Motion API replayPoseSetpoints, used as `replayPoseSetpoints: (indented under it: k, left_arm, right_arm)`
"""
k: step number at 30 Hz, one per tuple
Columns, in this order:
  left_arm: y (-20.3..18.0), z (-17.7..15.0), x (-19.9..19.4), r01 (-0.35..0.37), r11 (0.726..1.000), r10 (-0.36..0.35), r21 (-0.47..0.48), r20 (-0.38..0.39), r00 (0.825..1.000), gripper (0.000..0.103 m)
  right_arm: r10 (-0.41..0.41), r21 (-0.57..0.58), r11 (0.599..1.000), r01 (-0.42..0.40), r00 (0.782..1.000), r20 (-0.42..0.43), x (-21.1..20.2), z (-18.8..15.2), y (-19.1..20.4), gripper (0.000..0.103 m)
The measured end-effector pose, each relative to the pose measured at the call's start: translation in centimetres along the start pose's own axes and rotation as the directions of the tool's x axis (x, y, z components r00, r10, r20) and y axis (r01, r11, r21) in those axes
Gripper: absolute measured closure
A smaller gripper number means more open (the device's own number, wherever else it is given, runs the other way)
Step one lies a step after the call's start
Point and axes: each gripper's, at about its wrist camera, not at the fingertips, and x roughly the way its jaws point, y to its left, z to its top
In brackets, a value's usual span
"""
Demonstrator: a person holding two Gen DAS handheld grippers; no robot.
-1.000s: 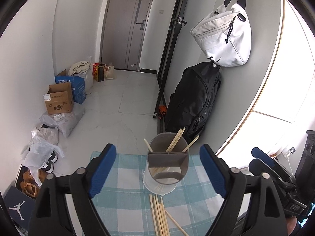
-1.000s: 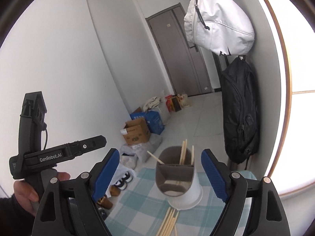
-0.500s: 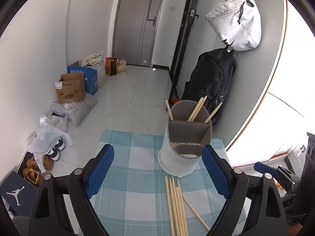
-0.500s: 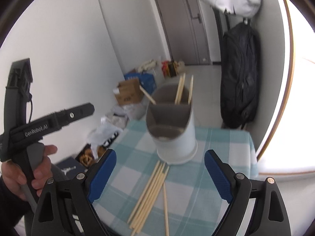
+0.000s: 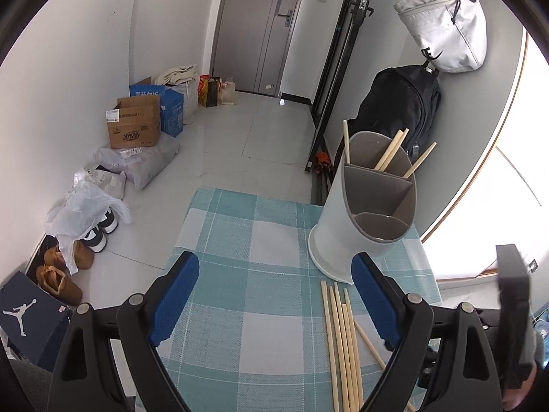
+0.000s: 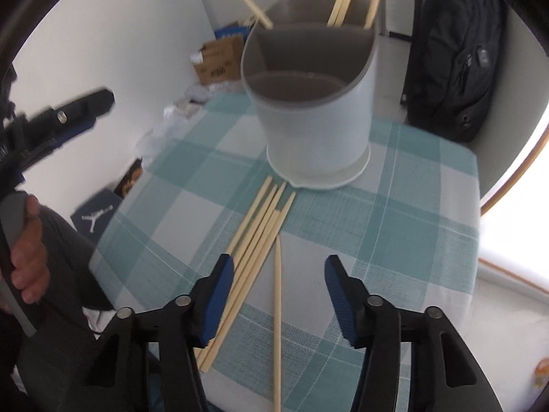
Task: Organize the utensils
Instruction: 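Lower the right gripper to the chopstick pile and grasp chopsticks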
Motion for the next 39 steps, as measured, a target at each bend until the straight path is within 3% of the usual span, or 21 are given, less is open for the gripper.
replayPoseSetpoints:
  k: [9,12,21,25,31,34,39]
  left_arm:
    - [1.8,0.1,0.3,0.008,0.999,-0.009,-0.046,-0.025,1.000,0.015]
    - [2.8,0.1,0.6,0.002,0.998,-0.004,-0.062,-0.031,1.000,0.015]
    - [4.4,0.2,1.2,-0.004,0.991,-0.004,-0.130,-0.064,0.998,0.015]
    - [4.3,-0.1,1.9,-0.015,0.992,0.004,-0.123,-0.092,0.996,0.015]
    - [3.4,-1.2,3.2,-0.013,0.998,0.001,-0.068,-0.175,0.985,0.015]
    - [2.1,-2.3,4.7,0.029,0.999,-0.038,-0.035,-0.269,0.962,0.015]
    - [-0.9,-4.3,6.9,0.063,0.997,-0.038,0.049,-0.395,0.918,0.015]
  right_arm:
    - [-0.068,-0.117,0.992,0.050,0.987,-0.147,4.2,1.0,1.4,0.085]
    - [-0.079,-0.141,0.989,0.052,0.979,-0.190,5.2,1.3,1.4,0.088]
    - [-0.138,-0.215,0.972,0.098,0.974,-0.182,5.6,2.4,2.4,0.099]
    - [-0.138,-0.181,0.977,0.110,0.980,-0.146,5.5,2.6,2.2,0.099]
    - [-0.058,0.000,0.998,0.058,0.998,-0.008,2.1,3.1,-0.3,0.099]
    - [-0.016,0.083,0.997,0.007,0.995,0.098,-0.5,2.7,-1.4,0.099]
    - [0.051,0.202,0.974,-0.102,0.968,0.244,-3.8,1.6,-3.6,0.099]
